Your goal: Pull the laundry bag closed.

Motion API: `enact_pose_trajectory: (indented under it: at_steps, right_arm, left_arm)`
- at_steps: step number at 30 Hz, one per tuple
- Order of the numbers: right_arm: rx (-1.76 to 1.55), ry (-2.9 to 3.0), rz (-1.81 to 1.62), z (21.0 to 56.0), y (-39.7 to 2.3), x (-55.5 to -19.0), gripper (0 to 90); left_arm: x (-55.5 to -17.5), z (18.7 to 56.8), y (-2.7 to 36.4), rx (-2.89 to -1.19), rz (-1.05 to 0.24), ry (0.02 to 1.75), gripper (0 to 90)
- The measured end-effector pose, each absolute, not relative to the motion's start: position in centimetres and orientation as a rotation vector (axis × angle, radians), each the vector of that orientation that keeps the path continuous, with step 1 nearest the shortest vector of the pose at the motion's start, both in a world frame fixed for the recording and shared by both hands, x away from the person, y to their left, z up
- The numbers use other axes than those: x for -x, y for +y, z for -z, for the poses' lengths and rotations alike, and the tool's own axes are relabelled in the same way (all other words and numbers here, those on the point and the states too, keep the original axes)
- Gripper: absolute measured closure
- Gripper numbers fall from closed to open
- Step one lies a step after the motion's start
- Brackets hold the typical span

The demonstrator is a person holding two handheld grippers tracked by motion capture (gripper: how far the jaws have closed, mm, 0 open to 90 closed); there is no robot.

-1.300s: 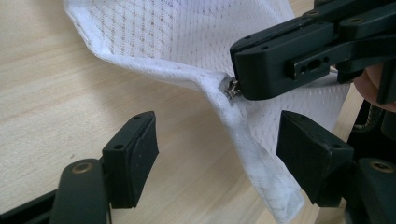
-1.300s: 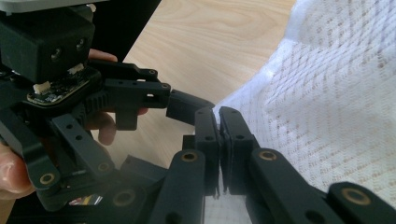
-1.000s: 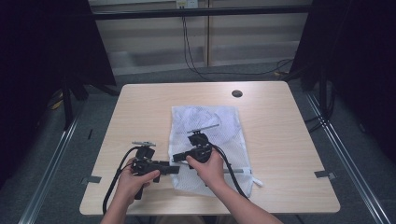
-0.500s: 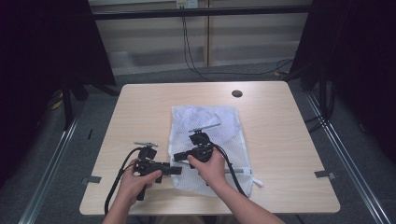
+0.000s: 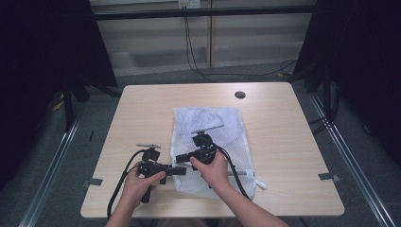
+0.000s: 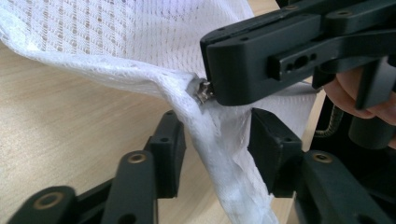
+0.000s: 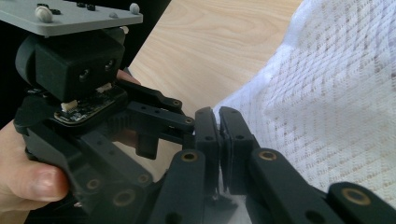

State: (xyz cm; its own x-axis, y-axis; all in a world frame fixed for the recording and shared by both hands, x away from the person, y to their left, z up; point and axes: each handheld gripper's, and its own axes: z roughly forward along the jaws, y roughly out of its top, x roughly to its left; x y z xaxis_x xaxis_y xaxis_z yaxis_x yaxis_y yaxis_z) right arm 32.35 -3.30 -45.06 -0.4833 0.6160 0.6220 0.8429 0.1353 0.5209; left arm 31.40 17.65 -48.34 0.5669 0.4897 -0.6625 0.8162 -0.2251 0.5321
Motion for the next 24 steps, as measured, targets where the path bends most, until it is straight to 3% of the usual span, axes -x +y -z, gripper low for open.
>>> enact_pose_trajectory:
  at_steps: [3,9,24]
  right_arm:
    - [1.424,-2.161,1.271,45.11,-3.32,-32.32,86.7]
    - [1.42,-2.163,1.27,45.1,-3.45,-32.28,86.8]
    - [1.407,-2.148,1.252,45.15,-3.97,-32.3,87.0]
  left_arm:
    - [-31.43,48.44,17.55,-1.879,0.453,1.059,66.3]
    - [-31.5,48.4,17.76,-1.863,0.463,1.082,85.8]
    - [-31.25,48.12,17.99,-1.83,0.489,1.185,88.3]
